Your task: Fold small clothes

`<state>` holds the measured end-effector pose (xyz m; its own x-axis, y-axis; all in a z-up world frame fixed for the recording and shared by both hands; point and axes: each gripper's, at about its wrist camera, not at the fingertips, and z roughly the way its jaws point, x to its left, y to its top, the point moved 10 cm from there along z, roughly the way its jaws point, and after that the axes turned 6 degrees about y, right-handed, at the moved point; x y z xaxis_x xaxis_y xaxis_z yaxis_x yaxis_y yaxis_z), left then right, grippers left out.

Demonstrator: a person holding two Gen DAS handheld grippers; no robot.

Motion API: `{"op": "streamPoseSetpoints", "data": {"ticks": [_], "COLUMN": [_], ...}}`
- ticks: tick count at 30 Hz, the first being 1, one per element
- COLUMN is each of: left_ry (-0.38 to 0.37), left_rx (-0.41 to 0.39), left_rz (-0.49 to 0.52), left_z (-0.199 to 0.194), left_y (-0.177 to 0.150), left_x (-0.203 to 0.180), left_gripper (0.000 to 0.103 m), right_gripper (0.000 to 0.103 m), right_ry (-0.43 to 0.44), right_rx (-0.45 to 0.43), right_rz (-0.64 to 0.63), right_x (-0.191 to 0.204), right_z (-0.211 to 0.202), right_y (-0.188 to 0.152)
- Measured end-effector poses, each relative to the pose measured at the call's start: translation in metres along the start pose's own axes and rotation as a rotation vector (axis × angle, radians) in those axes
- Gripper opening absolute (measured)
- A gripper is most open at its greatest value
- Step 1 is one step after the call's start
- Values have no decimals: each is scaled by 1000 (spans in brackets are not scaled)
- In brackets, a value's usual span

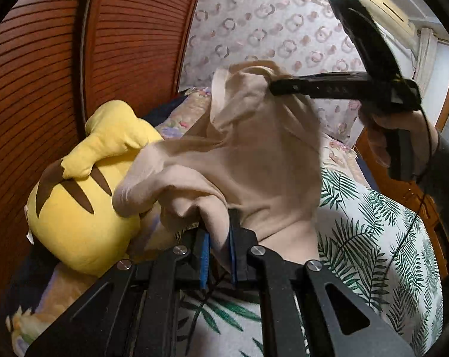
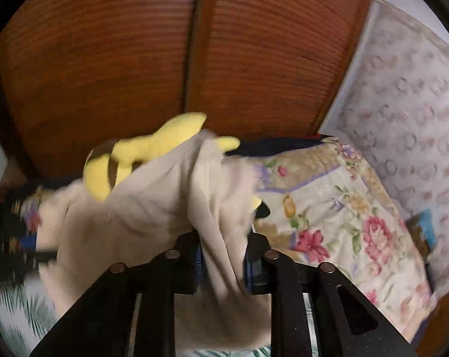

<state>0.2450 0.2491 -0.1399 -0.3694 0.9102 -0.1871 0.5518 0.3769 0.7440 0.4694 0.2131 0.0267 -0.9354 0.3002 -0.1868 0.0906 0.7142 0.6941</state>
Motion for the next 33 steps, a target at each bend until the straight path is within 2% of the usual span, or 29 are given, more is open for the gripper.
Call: {"op": "streamPoseSetpoints", "data": {"ticks": [1, 3, 5, 8, 9, 11, 15, 20, 26, 33], "left_ry": [6, 16, 17, 4, 7, 2, -1, -20, -62, -118], "left_rx": [2, 8, 3, -27, -39, -72, -133, -166, -198, -183], "left_rz": [2, 7, 5, 15, 28, 57, 118, 172, 222, 251], "left_z": [-1, 1, -3, -11, -15, -24, -46, -68, -94, -114], "left_y": [0, -1, 1, 7, 9, 15, 28, 32, 23, -3], "left_x": [4, 9, 12, 9, 7, 1, -15, -40, -74, -114], "left_gripper": [13, 18, 36, 51, 56, 80, 85, 94, 94, 94], "right_gripper": [45, 49, 49, 49, 49, 49, 49, 49, 50, 69], "right_ry": [-12, -12, -24, -14, -24, -36, -67, -108, -199, -306], "right_rx": [-2, -4, -9, -16, -26, -46, -95, -168, -210, -241], "right_rz": [31, 87, 135, 188, 199, 226, 285, 374, 454, 523], "right_x": [-7, -18, -26, -16, -12, -12, 3, 28, 54, 92], "right_z": [1, -4, -5, -4, -15, -24, -64, -113, -164, -221], "right_y": [-3, -17, -29, -45, -50, -59, -75, -109, -157, -202]}}
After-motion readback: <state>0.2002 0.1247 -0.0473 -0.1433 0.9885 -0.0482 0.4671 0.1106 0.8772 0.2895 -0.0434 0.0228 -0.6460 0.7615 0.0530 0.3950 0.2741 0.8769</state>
